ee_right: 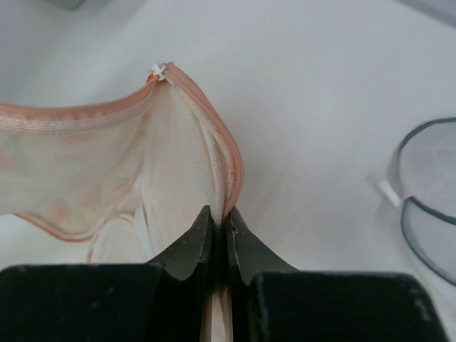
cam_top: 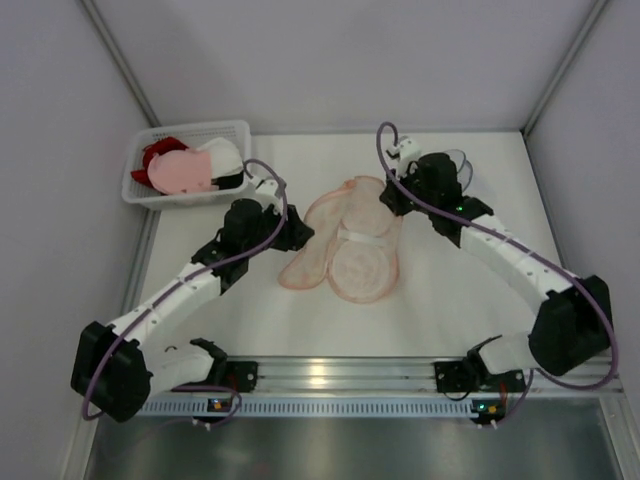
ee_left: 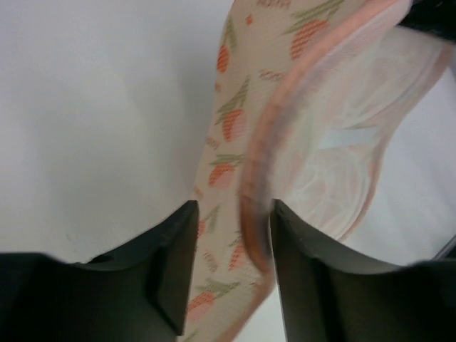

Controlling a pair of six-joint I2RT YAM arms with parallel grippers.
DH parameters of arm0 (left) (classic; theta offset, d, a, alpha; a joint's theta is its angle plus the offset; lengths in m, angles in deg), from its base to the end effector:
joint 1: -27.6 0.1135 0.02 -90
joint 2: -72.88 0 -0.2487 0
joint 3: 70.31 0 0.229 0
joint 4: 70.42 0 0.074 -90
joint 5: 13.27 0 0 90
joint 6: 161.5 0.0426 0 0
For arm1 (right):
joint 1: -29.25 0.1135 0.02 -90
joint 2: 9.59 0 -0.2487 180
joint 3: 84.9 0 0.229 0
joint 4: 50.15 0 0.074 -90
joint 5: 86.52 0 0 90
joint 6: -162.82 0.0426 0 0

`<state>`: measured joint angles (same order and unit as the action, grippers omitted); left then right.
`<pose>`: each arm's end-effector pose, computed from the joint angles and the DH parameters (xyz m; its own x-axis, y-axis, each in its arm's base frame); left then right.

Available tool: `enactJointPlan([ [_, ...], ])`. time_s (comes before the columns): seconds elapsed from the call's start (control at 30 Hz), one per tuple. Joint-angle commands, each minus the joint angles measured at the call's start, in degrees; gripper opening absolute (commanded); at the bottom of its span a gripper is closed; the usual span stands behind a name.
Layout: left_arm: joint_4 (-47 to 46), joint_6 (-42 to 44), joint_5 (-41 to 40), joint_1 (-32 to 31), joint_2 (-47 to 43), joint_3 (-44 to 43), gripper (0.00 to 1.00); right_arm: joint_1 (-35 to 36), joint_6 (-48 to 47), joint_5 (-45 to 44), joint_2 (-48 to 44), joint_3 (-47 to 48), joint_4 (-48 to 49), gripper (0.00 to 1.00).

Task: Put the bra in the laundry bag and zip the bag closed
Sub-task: Pick up the laundry bag at the center of the board.

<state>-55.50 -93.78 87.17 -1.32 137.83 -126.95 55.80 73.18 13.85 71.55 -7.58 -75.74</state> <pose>0.2132 -0.1266 0.2600 -0.5550 -0.1193 -0.8232 0.4441 0.7943 -0.4145 0.2749 0.1459 0.2871 -0.4429 -0.2144 -0.8706 -0.5772 0.8112 0.0939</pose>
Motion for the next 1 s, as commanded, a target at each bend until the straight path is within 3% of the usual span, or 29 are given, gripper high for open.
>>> enactJointPlan([
  [0.0,3.0,1.2,-2.0,0.0,-4.6,-7.1,0.64,3.0,-6.2,-7.2,-9.0,0.2,-2.0,0.00],
  [0.17,3.0,4.7,5.5,0.1,-10.5,-12.7,0.89,3.7,-13.9,-6.3,-18.6,-7.1,11.5,0.00],
  [0.2,2.0,5.2,6.7,0.0,-13.0,-13.2,0.98,3.7,-14.6,-6.0,-20.7,-8.7,12.8,0.00],
  [0.4,2.1,7.0,2.6,0.0,-15.8,-15.7,0.98,3.7,-18.8,-1.0,-24.6,-10.1,16.4,0.00],
  [0.47,2.4,7.2,6.0,0.0,-14.0,-17.2,0.96,3.7,-19.8,2.2,-25.0,-9.9,16.4,0.00],
  [0.5,2.3,7.5,12.4,0.0,-11.7,-17.7,0.94,3.7,-20.4,3.7,-25.0,-9.5,15.8,0.00],
  [0.6,1.9,9.9,21.0,0.1,-6.8,-19.8,0.85,3.7,-22.7,9.4,-24.6,-8.2,13.8,0.00],
  [0.77,0.8,12.6,20.2,0.1,-1.4,-21.0,0.63,4.0,-24.4,13.5,-23.0,-3.5,6.4,0.00],
  [0.97,-2.9,9.6,22.7,0.0,1.8,-22.5,0.63,4.7,-23.7,10.2,-23.1,-3.4,4.6,0.00],
])
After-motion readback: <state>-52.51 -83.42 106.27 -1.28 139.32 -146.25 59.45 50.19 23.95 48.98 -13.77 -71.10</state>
